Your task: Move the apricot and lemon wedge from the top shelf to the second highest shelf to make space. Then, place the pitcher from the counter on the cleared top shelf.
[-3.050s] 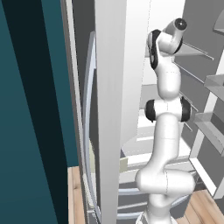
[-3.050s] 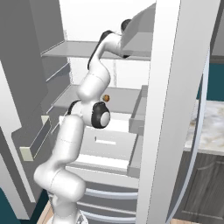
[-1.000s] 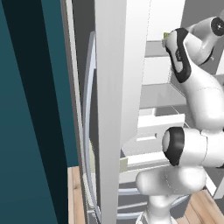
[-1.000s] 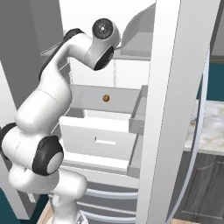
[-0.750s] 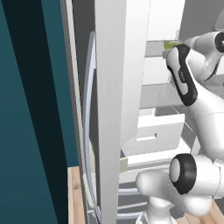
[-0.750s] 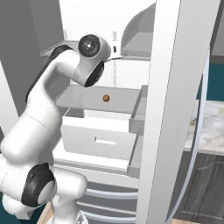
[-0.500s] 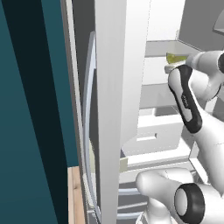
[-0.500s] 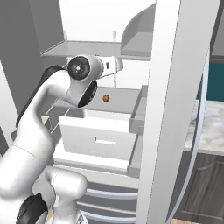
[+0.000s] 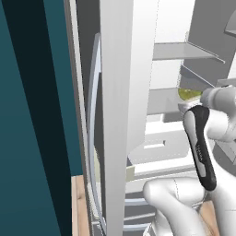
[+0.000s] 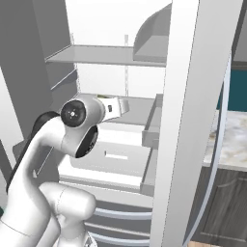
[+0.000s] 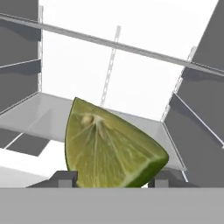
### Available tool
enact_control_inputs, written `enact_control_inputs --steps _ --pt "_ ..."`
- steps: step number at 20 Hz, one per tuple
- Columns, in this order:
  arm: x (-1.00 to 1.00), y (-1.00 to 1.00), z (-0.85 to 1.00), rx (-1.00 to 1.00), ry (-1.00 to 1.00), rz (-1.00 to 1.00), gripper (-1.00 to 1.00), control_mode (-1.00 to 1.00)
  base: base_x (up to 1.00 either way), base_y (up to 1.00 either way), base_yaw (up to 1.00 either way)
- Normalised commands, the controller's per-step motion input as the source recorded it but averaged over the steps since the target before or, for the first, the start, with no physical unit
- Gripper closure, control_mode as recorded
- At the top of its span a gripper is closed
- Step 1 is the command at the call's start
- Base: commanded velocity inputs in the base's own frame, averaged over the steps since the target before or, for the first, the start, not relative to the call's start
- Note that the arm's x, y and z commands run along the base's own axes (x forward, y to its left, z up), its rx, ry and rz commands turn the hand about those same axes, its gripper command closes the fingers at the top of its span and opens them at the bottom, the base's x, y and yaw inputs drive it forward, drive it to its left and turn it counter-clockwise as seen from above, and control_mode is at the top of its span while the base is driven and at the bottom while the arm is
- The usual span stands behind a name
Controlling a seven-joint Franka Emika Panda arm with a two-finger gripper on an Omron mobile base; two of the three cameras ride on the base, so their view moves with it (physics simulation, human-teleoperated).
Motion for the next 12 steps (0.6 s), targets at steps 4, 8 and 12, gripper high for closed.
enact_control_inputs --steps 4,8,12 --pt "0.1 0.03 -0.65 0.0 0.03 0.0 1.0 -1.0 0.0 0.0 0.0" --pt "0.46 -0.1 -0.36 0.0 0.01 -0.02 1.0 -1.0 0.0 0.0 0.0" --pt "0.69 -0.16 -0.03 0.0 0.04 -0.06 1.0 -1.0 0.0 0.0 0.0"
